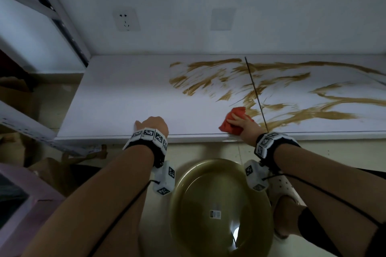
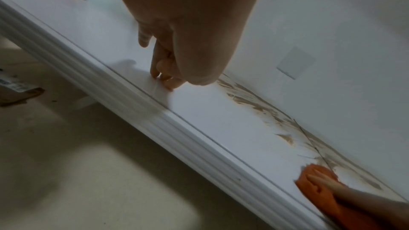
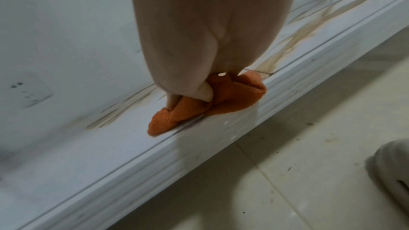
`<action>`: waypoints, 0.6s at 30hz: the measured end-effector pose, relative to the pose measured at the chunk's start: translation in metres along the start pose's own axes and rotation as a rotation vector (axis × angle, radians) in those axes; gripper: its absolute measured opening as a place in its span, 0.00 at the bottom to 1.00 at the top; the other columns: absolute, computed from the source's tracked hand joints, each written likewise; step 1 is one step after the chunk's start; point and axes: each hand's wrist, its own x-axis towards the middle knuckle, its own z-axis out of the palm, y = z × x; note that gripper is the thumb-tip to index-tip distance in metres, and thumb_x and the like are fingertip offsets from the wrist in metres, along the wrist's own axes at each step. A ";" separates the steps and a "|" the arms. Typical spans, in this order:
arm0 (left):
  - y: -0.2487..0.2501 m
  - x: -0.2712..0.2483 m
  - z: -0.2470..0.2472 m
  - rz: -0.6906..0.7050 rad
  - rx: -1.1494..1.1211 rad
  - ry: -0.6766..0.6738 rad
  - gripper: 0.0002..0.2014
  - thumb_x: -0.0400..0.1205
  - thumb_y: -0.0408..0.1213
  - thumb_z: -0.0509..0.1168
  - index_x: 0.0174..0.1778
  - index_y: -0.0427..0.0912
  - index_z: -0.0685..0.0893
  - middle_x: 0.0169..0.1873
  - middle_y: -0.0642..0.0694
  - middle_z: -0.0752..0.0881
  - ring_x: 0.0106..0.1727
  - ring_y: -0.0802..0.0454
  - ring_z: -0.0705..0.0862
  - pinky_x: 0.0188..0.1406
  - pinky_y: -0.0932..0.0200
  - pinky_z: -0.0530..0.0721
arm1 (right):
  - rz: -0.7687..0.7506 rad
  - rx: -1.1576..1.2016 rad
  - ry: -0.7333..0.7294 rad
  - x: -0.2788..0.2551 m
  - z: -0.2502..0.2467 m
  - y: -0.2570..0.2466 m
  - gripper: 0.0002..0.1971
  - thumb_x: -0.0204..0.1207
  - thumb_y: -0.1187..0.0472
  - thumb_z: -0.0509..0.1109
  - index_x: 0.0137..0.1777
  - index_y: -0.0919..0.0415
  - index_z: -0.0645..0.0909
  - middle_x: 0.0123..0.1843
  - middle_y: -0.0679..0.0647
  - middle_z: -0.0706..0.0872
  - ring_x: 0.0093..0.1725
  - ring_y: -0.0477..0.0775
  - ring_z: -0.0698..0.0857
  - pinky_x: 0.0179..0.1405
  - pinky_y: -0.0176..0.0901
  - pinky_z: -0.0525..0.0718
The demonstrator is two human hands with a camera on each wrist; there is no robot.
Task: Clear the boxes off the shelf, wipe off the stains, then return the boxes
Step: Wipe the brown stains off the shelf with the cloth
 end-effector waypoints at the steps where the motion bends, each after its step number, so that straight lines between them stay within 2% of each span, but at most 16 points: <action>1: 0.003 0.001 -0.002 0.006 0.002 -0.012 0.16 0.80 0.30 0.57 0.25 0.43 0.71 0.28 0.49 0.74 0.42 0.48 0.78 0.65 0.50 0.69 | 0.052 0.007 -0.021 0.002 -0.002 0.003 0.37 0.79 0.73 0.58 0.82 0.41 0.54 0.85 0.45 0.44 0.85 0.57 0.44 0.83 0.59 0.46; 2: 0.006 0.002 -0.004 0.023 0.003 -0.020 0.15 0.80 0.30 0.56 0.26 0.42 0.72 0.31 0.48 0.77 0.44 0.47 0.80 0.65 0.51 0.71 | 0.087 0.013 -0.034 0.005 -0.003 0.004 0.38 0.78 0.73 0.58 0.82 0.41 0.52 0.85 0.45 0.42 0.85 0.58 0.43 0.83 0.61 0.47; 4: 0.015 0.003 -0.005 0.106 0.028 -0.042 0.12 0.81 0.30 0.56 0.34 0.39 0.80 0.44 0.45 0.85 0.51 0.45 0.85 0.55 0.55 0.75 | 0.111 0.015 -0.044 0.010 -0.001 -0.003 0.39 0.78 0.72 0.58 0.82 0.40 0.50 0.85 0.44 0.40 0.84 0.59 0.42 0.82 0.65 0.47; 5: 0.020 0.003 -0.003 0.165 0.045 -0.043 0.11 0.81 0.30 0.55 0.43 0.38 0.83 0.52 0.44 0.86 0.55 0.44 0.84 0.53 0.55 0.75 | 0.103 0.007 -0.043 0.012 0.000 -0.009 0.38 0.79 0.71 0.58 0.83 0.40 0.49 0.85 0.44 0.40 0.84 0.60 0.41 0.82 0.66 0.46; 6: 0.025 0.003 0.001 0.216 0.074 -0.044 0.14 0.81 0.31 0.53 0.54 0.39 0.83 0.59 0.43 0.84 0.59 0.44 0.83 0.56 0.54 0.75 | 0.075 -0.011 -0.040 0.015 0.001 -0.014 0.38 0.79 0.69 0.58 0.83 0.40 0.49 0.85 0.44 0.40 0.84 0.60 0.41 0.82 0.66 0.46; 8: 0.033 0.002 0.011 0.248 0.148 -0.071 0.20 0.83 0.32 0.51 0.71 0.38 0.74 0.69 0.42 0.78 0.67 0.45 0.78 0.66 0.51 0.72 | -0.010 -0.080 -0.054 0.021 0.002 -0.027 0.37 0.80 0.68 0.58 0.83 0.40 0.48 0.85 0.44 0.40 0.84 0.59 0.41 0.81 0.68 0.47; 9: 0.037 0.002 0.015 0.235 0.172 -0.080 0.23 0.84 0.32 0.50 0.77 0.37 0.67 0.72 0.42 0.75 0.70 0.45 0.76 0.70 0.49 0.69 | -0.051 -0.116 -0.067 0.024 0.003 -0.033 0.36 0.80 0.67 0.58 0.83 0.41 0.48 0.85 0.43 0.40 0.84 0.59 0.41 0.81 0.69 0.48; 10: 0.040 0.002 0.017 0.221 0.189 -0.075 0.24 0.84 0.32 0.50 0.79 0.36 0.63 0.73 0.41 0.73 0.71 0.45 0.75 0.72 0.48 0.68 | -0.087 -0.139 -0.081 0.027 0.004 -0.041 0.36 0.81 0.66 0.58 0.83 0.41 0.48 0.85 0.43 0.40 0.84 0.59 0.41 0.80 0.69 0.48; 11: 0.042 0.001 0.017 0.217 0.200 -0.054 0.23 0.85 0.32 0.50 0.78 0.35 0.64 0.72 0.40 0.74 0.71 0.44 0.76 0.72 0.48 0.67 | -0.117 -0.150 -0.092 0.029 0.005 -0.050 0.35 0.81 0.66 0.58 0.83 0.41 0.49 0.85 0.43 0.40 0.84 0.59 0.41 0.80 0.69 0.48; 14: 0.045 -0.002 0.011 0.230 0.213 0.024 0.17 0.84 0.31 0.53 0.68 0.35 0.74 0.66 0.40 0.79 0.66 0.44 0.79 0.69 0.48 0.70 | -0.233 -0.175 -0.100 0.029 0.009 -0.069 0.34 0.81 0.67 0.57 0.82 0.41 0.52 0.85 0.42 0.42 0.84 0.57 0.41 0.81 0.67 0.43; 18: 0.051 -0.004 0.011 0.194 0.206 -0.028 0.16 0.82 0.31 0.55 0.64 0.37 0.78 0.63 0.42 0.81 0.63 0.44 0.81 0.68 0.48 0.69 | -0.359 -0.168 -0.088 0.016 0.014 -0.052 0.31 0.81 0.68 0.57 0.81 0.41 0.60 0.85 0.40 0.48 0.85 0.52 0.43 0.83 0.61 0.42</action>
